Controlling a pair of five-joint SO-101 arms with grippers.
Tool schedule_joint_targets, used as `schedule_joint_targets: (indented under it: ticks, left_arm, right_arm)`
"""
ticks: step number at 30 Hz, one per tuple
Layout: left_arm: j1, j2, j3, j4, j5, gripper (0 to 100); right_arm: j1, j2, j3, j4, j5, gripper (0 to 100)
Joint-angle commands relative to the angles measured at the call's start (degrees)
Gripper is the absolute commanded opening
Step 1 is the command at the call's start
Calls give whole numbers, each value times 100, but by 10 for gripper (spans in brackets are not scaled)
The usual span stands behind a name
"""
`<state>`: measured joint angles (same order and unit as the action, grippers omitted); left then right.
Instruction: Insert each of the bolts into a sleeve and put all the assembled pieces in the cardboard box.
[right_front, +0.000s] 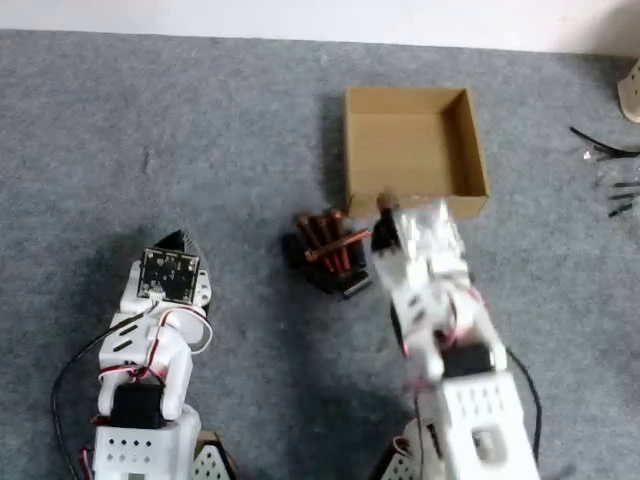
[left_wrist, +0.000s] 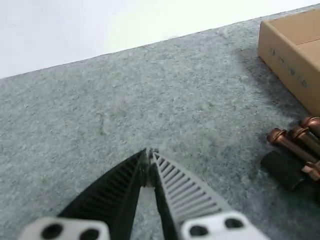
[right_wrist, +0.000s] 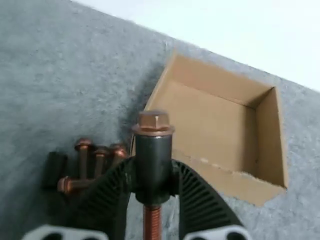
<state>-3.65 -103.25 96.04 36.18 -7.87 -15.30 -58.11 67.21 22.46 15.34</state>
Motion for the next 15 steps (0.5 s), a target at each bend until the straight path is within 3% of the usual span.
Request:
schedule_joint_targets:
  ticks: [1,7,15]
  left_arm:
    - [-75,-66,48,-18,-26,30]
    - [-75,-66,57,-18,-26,31]
    - [-48,-66,57,-18,-26,31]
  right_arm:
    - [127,2211,-1842,-286,-211,4]
    - [567,4725,-4013,-286,-1749,4]
    - [901,6774,-5622,-259,-1811,4]
